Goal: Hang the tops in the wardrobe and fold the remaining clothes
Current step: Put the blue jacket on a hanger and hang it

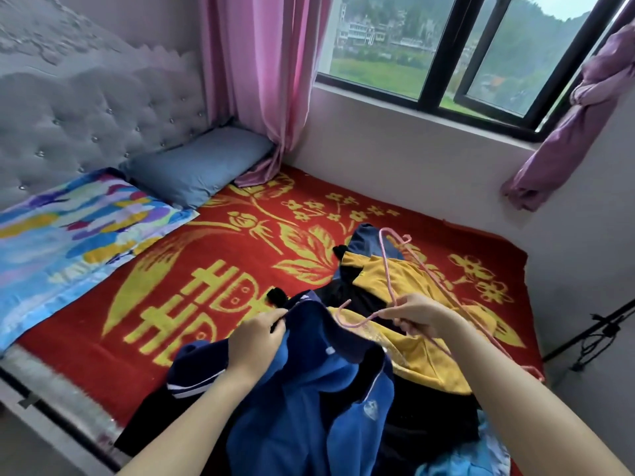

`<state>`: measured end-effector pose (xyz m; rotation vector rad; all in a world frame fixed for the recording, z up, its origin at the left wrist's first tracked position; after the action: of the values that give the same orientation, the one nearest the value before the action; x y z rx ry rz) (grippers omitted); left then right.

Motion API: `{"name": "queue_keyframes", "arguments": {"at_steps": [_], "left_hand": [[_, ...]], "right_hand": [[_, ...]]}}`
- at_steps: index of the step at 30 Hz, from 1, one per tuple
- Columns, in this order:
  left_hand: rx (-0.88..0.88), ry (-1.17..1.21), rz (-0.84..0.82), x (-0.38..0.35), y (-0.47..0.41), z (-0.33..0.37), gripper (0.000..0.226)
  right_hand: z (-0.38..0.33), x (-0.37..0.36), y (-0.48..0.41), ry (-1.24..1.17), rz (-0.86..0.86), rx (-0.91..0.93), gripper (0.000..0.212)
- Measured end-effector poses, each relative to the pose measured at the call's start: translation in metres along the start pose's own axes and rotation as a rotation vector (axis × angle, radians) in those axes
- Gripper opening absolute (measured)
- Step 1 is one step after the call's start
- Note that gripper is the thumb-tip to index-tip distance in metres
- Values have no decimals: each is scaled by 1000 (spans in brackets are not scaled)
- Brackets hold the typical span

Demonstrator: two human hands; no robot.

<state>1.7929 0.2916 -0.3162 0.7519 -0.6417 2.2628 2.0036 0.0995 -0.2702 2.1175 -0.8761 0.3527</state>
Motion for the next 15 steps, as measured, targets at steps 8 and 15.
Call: {"name": "queue_keyframes", "arguments": {"at_steps": [8, 15], "left_hand": [[24, -72, -144, -9, -21, -8, 28], [19, -93, -113, -15, -53, 5, 24]], "right_hand": [[2, 41, 37, -62, 427, 350, 24], [4, 47, 88, 57, 339, 404, 28]]}}
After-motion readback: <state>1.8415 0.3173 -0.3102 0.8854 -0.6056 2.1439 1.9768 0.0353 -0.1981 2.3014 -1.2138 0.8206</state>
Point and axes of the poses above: each hand's wrist, its own y-axis away from the middle knuckle, its own x-axis out of the back of the hand, z = x × y, the point moved 3 cm from there along -y, towards the middle knuckle, and after that the axes turned 3 degrees about z, right-handed, at the moved point
